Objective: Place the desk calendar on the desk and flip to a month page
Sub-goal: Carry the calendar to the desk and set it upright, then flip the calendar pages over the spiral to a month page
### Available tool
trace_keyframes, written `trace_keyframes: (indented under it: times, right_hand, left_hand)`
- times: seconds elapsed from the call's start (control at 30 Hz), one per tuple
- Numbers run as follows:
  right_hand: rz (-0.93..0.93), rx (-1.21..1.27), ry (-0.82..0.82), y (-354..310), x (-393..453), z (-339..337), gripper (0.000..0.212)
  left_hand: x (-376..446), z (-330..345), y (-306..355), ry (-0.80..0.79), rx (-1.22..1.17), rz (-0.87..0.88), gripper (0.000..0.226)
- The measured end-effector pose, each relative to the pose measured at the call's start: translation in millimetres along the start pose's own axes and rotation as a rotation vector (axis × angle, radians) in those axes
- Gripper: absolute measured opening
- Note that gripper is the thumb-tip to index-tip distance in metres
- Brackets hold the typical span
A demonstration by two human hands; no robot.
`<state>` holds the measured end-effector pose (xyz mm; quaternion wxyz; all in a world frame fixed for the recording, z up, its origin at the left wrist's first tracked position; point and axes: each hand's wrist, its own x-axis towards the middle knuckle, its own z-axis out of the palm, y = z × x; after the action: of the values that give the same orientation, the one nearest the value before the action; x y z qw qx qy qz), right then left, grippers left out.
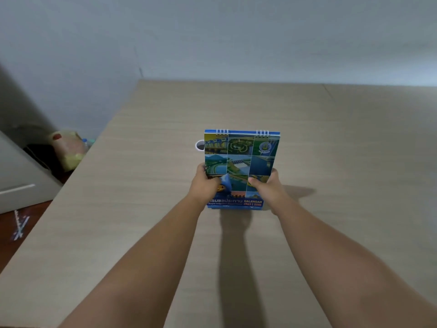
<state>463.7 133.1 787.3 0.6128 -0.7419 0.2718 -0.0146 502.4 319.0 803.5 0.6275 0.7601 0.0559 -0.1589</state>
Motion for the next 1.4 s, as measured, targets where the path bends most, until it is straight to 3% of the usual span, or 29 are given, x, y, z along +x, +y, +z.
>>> trace_keyframes:
  times: [0.13, 0.27, 0.47, 0.63, 0.8, 0.87, 0.97, 1.07, 1.23, 1.4]
  right_hand:
    - [-0.089, -0.014, 0.05, 13.8, -17.3, 5.9, 0.061]
    - [-0.025, -0.134, 0.0, 32.4, -34.7, 9.2, 0.085]
    - [-0.012, -0.126, -0.004, 36.0, -43.9, 9.3, 0.092]
    - [-0.044, -0.126, 0.012, 42.7, -57.6, 9.2, 0.089]
    - [-0.029, 0.006, 0.083, 40.3, -68.9, 3.2, 0.052]
    - [-0.018, 0.034, 0.101, 36.5, -70.1, -1.2, 0.046]
    - [0.006, 0.102, 0.083, 25.7, -64.5, -5.7, 0.04]
    - [0.042, 0.147, 0.024, 11.0, -54.6, -8.4, 0.039]
    - [0.007, 0.188, -0.035, 3.7, -50.0, -8.0, 0.051]
    - [0.031, 0.218, -0.001, 5.9, -49.9, -8.5, 0.058]
  left_hand:
    - [-20.8, 6.4, -13.4, -0.003, -0.03, 0.093, 0.057]
    - [-39.3, 9.1, -30.9, -0.038, -0.008, 0.131, 0.071]
    - [-52.7, 6.1, -42.1, -0.049, 0.05, 0.144, 0.076]
    - [-63.4, -1.5, -44.8, -0.044, 0.107, 0.143, 0.084]
    - [-72.2, -12.0, -47.7, -0.018, 0.048, 0.114, 0.065]
    - [-71.8, -17.3, -45.3, -0.018, 0.075, 0.099, 0.059]
    - [-61.3, -25.1, -36.8, -0.029, 0.136, 0.066, 0.067]
    - [-44.9, -28.0, -19.7, -0.043, 0.106, 0.021, 0.074]
    - [-28.6, -22.9, 0.3, -0.096, 0.002, 0.049, 0.042]
    - [-32.4, -16.8, -7.8, -0.112, -0.102, 0.108, 0.044]
